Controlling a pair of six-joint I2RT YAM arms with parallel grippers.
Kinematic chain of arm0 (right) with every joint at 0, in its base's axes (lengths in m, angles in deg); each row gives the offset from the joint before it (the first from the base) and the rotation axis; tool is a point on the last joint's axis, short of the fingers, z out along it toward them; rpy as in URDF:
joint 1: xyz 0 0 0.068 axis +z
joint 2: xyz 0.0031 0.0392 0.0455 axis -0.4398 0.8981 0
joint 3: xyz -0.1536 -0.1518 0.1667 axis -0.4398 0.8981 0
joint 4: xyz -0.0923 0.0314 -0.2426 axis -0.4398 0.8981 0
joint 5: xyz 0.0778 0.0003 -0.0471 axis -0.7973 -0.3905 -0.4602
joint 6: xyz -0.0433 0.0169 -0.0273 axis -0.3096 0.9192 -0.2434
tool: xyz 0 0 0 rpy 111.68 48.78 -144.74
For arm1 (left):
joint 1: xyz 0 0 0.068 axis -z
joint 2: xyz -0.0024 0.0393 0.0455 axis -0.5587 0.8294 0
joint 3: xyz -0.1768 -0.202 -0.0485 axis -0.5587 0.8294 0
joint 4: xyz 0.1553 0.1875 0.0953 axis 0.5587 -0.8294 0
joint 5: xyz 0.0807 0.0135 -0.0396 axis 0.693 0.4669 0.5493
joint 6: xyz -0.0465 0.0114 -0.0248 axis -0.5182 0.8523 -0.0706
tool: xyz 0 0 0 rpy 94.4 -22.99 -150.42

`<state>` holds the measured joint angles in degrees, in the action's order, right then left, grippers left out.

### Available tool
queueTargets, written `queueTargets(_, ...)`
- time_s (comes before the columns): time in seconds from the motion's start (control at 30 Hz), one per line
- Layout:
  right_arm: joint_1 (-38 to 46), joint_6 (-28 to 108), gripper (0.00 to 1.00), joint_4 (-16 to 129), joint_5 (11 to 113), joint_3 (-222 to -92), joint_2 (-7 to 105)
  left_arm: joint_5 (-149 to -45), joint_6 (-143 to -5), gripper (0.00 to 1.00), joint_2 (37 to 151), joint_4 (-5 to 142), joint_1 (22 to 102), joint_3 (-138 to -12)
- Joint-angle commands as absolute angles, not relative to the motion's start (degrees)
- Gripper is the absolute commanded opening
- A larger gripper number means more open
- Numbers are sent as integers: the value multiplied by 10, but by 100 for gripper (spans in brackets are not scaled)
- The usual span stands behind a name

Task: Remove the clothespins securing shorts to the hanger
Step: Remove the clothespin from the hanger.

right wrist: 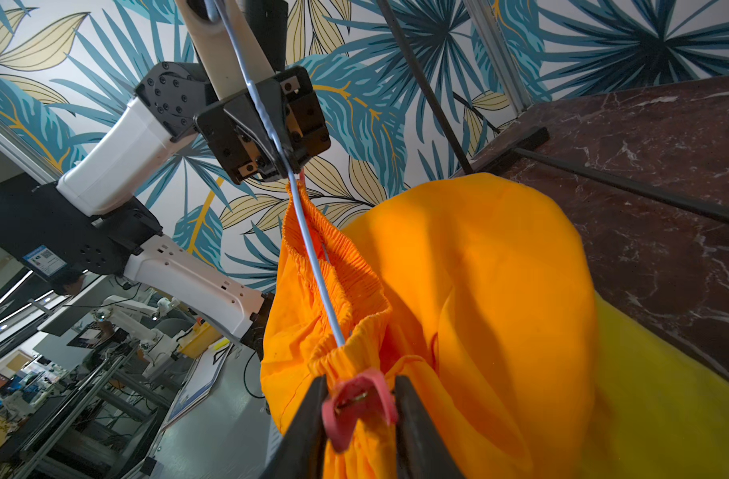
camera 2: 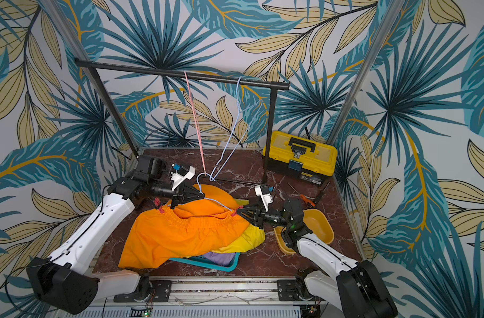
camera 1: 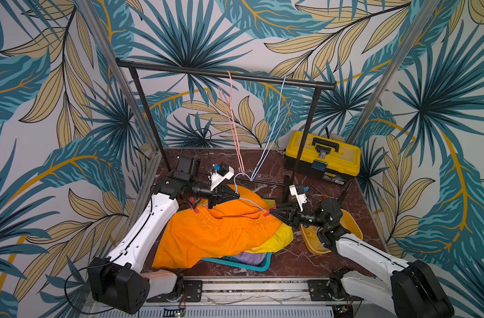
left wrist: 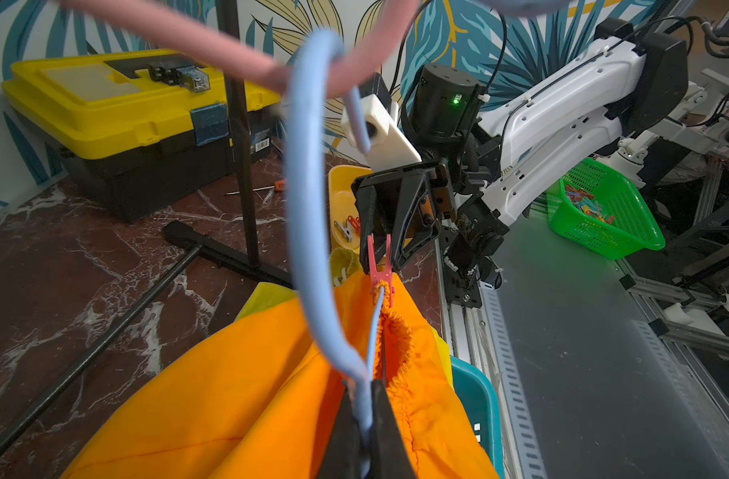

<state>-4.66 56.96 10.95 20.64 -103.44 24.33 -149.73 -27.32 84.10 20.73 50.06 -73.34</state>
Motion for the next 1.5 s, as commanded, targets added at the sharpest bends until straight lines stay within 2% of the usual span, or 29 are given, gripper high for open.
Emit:
queueTargets(0.0, -44, 569, 36, 97, 196, -1048, 238, -1517, -265, 0, 838, 214, 503, -737)
queueTargets(0.47, -43, 549, 35, 124, 204, -1036, 225, -1510, -272, 0, 838, 214, 503, -740)
queueTargets(0.7, -43, 541, 17, 132, 208, -1034, 220, -1513, -272, 0, 836, 214, 503, -739)
queueTargets(0.8, -44, 543, 2, 127, 211, -1034, 220, -1515, -271, 0, 835, 214, 503, -739)
queueTargets(0.83, -44, 543, 0, 126, 212, -1033, 219, -1515, -271, 0, 835, 214, 503, -738)
queueTargets(1.1, -44, 536, 0, 167, 216, -1042, 200, -1511, -271, 0, 830, 215, 502, -736)
queueTargets(1.47, -47, 440, 0, 373, 347, -1067, 93, -1510, -271, 0, 827, 214, 503, -731)
